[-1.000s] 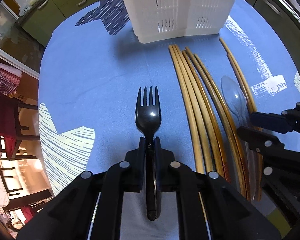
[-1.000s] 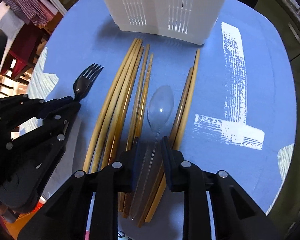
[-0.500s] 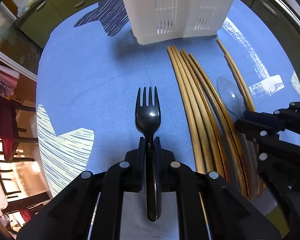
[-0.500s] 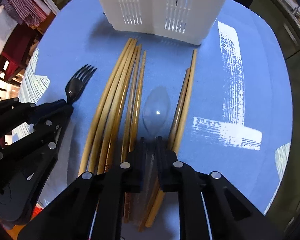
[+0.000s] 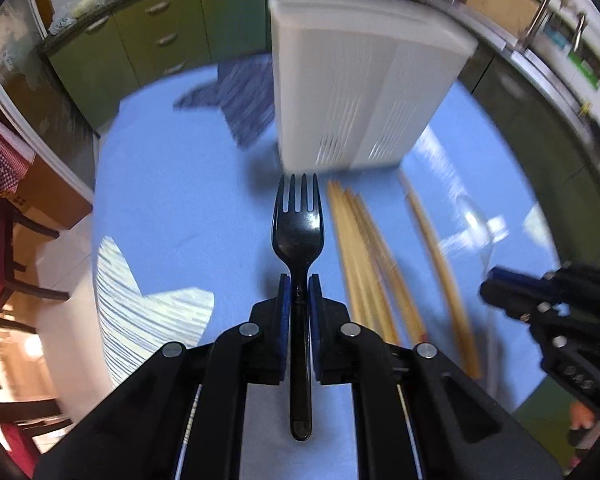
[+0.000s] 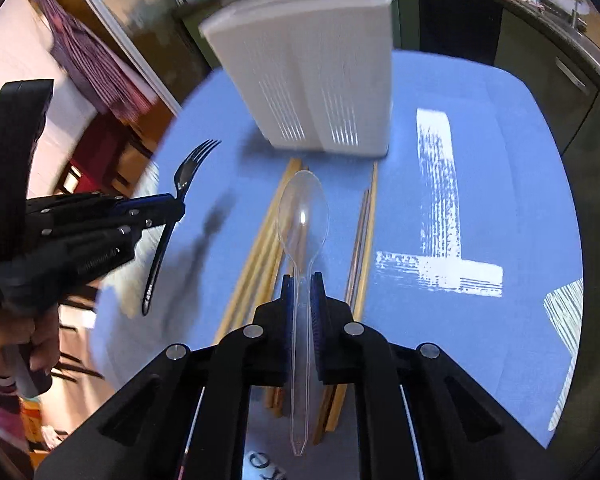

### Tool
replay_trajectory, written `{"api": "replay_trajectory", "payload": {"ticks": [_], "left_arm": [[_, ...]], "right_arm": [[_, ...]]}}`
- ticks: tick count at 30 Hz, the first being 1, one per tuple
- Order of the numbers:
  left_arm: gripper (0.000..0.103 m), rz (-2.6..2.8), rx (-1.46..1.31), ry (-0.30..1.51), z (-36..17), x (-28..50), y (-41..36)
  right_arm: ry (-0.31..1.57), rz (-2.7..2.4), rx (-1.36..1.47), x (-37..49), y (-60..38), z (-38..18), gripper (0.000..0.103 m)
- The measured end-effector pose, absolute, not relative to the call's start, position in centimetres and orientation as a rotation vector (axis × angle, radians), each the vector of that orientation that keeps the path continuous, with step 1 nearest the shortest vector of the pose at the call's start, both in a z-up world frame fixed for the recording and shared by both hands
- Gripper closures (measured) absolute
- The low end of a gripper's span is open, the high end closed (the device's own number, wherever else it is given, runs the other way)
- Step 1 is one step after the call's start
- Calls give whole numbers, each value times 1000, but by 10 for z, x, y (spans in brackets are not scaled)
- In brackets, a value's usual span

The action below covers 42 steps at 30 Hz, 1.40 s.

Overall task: Organize utensils
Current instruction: 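Carry the black fork over the white caddy with the left tool, then drop the fork into the caddy with the left tool while the right tool drops the spoon in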

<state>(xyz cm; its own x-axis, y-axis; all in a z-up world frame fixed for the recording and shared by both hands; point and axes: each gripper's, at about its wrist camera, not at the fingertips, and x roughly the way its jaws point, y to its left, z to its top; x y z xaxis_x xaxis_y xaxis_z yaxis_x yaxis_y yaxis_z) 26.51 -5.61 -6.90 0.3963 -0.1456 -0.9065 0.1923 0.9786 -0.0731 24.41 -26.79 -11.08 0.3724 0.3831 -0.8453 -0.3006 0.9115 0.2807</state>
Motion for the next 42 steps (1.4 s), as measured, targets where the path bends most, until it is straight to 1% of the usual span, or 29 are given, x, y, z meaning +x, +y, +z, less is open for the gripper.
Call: {"api": "replay_trajectory", "payload": {"ticks": [4, 7, 9, 14, 18, 22, 25, 29, 35, 37, 39, 41, 42], "left_arm": [[94, -243, 6, 997, -12, 256, -64], [94, -265, -24, 873, 26, 263, -69], [94, -278, -65, 790, 45, 277, -73], [94, -279, -126, 614, 67, 312, -81], [94, -228, -114, 487, 67, 338, -94], [94, -197, -81, 407, 62, 355, -102], [94, -188, -49, 403, 42, 364, -108], [94, -192, -29, 407, 18, 357, -106], [94, -212, 28, 450, -8, 336, -102], [90, -224, 36, 465, -12, 331, -99], [79, -233, 41, 472, -15, 325, -95], [74, -234, 42, 465, -14, 317, -91], [73, -236, 37, 464, -14, 313, -87]], "right_arm": [[1026, 472, 134, 239, -280, -87, 94], [984, 478, 149, 235, -290, -79, 94], [976, 493, 173, 232, -294, -81, 94], [939, 471, 208, 226, -315, -80, 94], [943, 444, 224, 224, -335, -83, 94], [943, 432, 243, 224, -347, -87, 94], [940, 435, 252, 226, -350, -89, 94], [925, 443, 244, 229, -347, -84, 94], [861, 460, 225, 237, -335, -57, 94], [825, 455, 221, 243, -331, -42, 94], [791, 449, 220, 250, -328, -28, 94], [749, 434, 222, 260, -325, -12, 94], [718, 419, 226, 265, -324, -4, 94]]}}
